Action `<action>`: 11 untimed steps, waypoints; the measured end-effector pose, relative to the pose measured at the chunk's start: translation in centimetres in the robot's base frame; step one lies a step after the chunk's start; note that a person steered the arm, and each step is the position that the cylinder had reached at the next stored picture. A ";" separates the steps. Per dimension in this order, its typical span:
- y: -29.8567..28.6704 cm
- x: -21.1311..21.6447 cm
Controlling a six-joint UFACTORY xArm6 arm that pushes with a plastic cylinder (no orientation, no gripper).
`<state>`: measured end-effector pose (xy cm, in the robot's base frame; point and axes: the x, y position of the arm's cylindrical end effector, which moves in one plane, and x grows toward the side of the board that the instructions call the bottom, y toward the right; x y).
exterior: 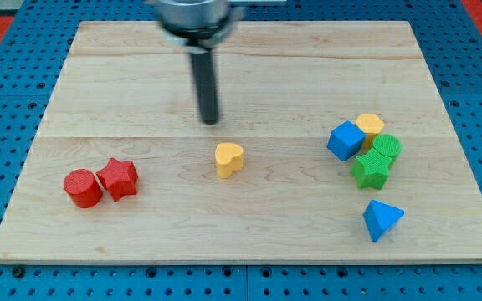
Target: Separate the blue cube from the group of blocks
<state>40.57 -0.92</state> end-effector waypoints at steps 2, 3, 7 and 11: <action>17.3 0.0; 21.3 2.1; 5.1 5.0; -0.1 3.7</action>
